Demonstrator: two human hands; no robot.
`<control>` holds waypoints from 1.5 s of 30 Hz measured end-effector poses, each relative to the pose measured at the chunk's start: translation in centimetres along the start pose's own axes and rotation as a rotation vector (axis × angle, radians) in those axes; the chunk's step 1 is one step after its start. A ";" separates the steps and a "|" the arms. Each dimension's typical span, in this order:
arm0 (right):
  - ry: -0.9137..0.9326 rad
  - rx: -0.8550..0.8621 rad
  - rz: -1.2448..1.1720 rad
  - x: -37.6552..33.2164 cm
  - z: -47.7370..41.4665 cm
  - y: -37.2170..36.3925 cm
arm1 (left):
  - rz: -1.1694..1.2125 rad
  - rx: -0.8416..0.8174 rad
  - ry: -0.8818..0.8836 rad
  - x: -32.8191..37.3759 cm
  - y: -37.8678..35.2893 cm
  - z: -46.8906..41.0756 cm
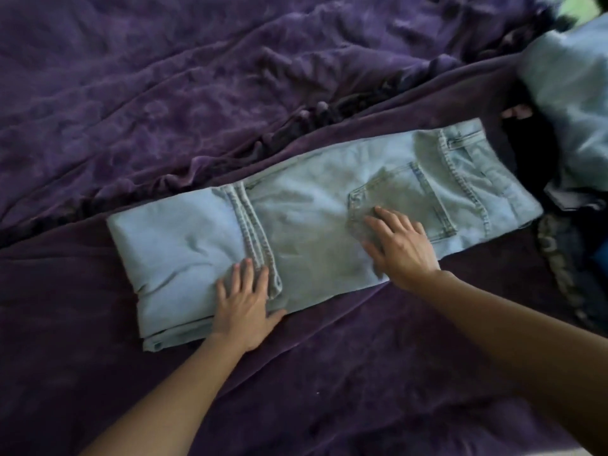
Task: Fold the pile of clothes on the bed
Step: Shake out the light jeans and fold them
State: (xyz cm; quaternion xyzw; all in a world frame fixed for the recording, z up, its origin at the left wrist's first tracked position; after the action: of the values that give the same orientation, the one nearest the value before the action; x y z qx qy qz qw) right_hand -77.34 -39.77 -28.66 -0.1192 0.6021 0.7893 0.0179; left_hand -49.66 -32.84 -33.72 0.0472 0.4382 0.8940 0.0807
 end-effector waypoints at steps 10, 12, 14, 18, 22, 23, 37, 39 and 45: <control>-0.795 -0.042 -0.408 21.9 -1.2 6.0 | -0.203 0.007 0.121 3.8 -1.0 0.4; -0.807 -0.003 -0.660 21.2 -1.5 6.2 | -0.222 0.001 0.110 3.9 -0.8 0.3; -0.744 0.037 -0.765 19.0 -1.9 8.2 | -0.204 -0.017 0.096 3.8 -0.5 0.7; -0.474 0.148 -0.589 9.7 -2.9 15.1 | -0.149 -0.017 0.051 4.1 0.5 2.5; -0.144 0.047 -0.401 -4.5 -3.9 14.8 | -0.032 -0.027 0.001 3.7 0.5 4.1; -0.072 0.003 -0.338 -8.0 -4.3 13.1 | 0.002 -0.024 -0.011 3.5 0.4 4.4; -0.067 -0.044 -0.336 -11.0 -4.9 1.7 | 0.475 0.385 0.033 0.7 5.2 4.8; -0.238 0.177 -0.304 -5.6 -4.9 4.1 | 0.494 0.517 -0.005 1.1 7.1 3.5; -0.523 -0.155 -0.631 0.7 -4.0 -2.3 | 0.237 0.090 -0.033 1.9 1.0 -1.8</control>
State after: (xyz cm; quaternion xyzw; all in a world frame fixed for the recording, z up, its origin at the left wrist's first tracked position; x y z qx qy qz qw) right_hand -76.99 -42.99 -32.01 -0.0945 0.4498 0.7918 0.4023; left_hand -51.94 -34.44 -34.03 0.1170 0.4677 0.8759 -0.0203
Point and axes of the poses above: each hand's wrist, its own z-axis away from the middle knuckle, its own y-axis out of the back of the hand, x = y × z, the point moved 8 cm from there along -z, towards the middle knuckle, and after that the axes turned 1 degree about -x, right-handed, at the moved point
